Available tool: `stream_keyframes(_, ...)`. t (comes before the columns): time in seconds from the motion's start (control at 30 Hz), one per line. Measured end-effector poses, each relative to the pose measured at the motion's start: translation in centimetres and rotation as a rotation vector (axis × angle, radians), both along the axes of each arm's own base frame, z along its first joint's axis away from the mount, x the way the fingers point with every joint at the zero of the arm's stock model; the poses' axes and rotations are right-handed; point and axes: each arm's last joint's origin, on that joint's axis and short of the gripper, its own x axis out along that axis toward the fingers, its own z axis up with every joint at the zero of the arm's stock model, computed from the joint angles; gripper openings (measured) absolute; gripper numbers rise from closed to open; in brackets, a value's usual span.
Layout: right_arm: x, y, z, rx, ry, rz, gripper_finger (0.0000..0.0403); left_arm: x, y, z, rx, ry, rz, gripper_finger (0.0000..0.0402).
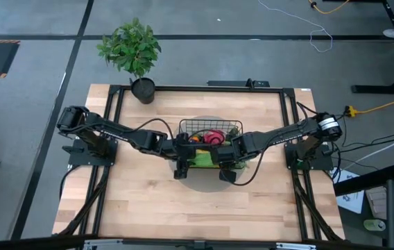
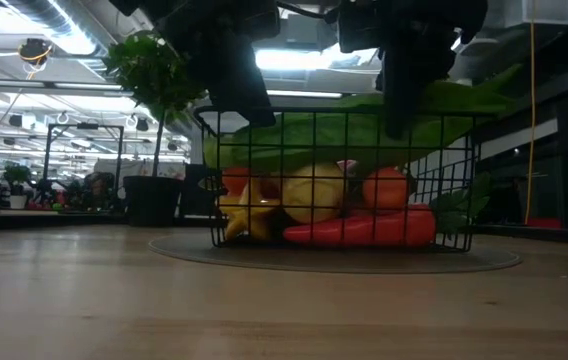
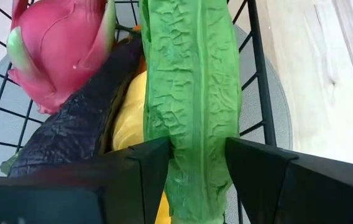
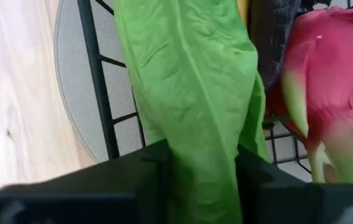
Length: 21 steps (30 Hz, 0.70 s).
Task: Build produce basket
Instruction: Put the green leaf lettuce into the black wire basket
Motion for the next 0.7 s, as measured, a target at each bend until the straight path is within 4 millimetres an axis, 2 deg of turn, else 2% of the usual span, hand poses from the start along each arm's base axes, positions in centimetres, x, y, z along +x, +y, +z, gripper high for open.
stream_keyframes(0.13,0.1,0.1,1.2,0.020,0.007,-0.004,0.0148,0.0,0.0,-0.1,0.002,0.002,0.002,0.0154)
stream_keyframes(0.27,0.3,0.1,3.3,0.032,-0.004,-0.032,0.0169,0.0,0.0,-0.1,0.005,0.002,0.005,0.0154)
stream_keyframes(0.5,0.3,0.1,5.9,0.039,-0.019,-0.036,0.0173,0.0,0.1,-0.2,0.009,0.004,0.011,0.0154)
stream_keyframes(0.7,0.0,0.1,6.2,0.023,0.000,-0.051,0.0174,-0.1,0.2,0.5,0.034,-0.008,0.038,0.0154)
